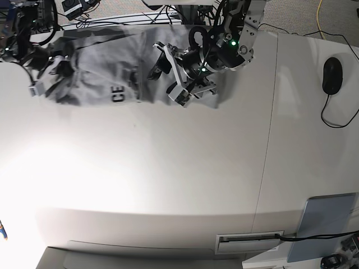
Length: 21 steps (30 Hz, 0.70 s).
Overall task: Fold the T-shirt properly
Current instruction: 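Grasp the strip's end with the right gripper and lift it, then fold the lifted end over toward the left gripper and release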
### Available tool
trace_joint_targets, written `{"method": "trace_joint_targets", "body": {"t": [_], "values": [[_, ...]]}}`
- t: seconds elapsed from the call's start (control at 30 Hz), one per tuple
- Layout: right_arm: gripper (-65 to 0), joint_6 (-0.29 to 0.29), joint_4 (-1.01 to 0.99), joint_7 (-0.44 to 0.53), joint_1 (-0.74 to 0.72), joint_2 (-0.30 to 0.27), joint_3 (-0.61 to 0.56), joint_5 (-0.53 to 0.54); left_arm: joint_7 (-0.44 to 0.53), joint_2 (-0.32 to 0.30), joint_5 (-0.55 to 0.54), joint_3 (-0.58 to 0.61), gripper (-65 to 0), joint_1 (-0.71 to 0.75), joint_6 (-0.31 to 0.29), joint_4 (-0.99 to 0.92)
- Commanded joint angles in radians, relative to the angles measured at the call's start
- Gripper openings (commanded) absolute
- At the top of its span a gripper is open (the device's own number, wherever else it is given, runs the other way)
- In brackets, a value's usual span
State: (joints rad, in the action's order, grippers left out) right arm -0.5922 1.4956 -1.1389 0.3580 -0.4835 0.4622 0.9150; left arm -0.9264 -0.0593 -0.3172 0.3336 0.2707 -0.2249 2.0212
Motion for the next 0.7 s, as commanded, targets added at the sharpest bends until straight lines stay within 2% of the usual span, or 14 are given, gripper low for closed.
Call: {"method": "trace_joint_targets", "body": {"t": [0.0,0.13,0.2,0.33,0.4,0.5,0.67], "values": [[-65.0,0.008,0.009,0.012,-0.01,-0.052,0.047,-0.013,0.018,0.006,-0.003,0.004,-28.1,-0.002,0.004,0.02],[-65.0,0.008,0.012,0.008,-0.011,-0.124,0.145,-0.015,0.014,0.006,0.035,0.004,-28.1,0.01,0.025,0.02],[-65.0,0.008,0.027,-0.024,-0.011,-0.148,0.177,-0.011,0.014,0.006,0.053,0.004,-28.1,0.021,0.025,0.02],[-65.0,0.009,0.137,-0.143,-0.007,-0.14,0.198,0.074,0.044,0.006,0.091,0.004,-28.1,0.047,0.025,0.005],[-65.0,0.01,0.232,-0.187,-0.006,-0.103,0.198,0.087,0.081,0.006,0.102,0.004,-28.1,0.063,0.024,-0.029],[-65.0,0.036,0.408,-0.231,-0.006,-0.014,0.198,0.087,0.13,0.007,0.109,0.004,-28.1,0.067,0.013,-0.124],[-65.0,0.036,0.665,-0.198,0.044,0.118,0.198,0.079,0.22,0.021,0.108,0.005,-28.1,0.061,-0.049,-0.283]]}}
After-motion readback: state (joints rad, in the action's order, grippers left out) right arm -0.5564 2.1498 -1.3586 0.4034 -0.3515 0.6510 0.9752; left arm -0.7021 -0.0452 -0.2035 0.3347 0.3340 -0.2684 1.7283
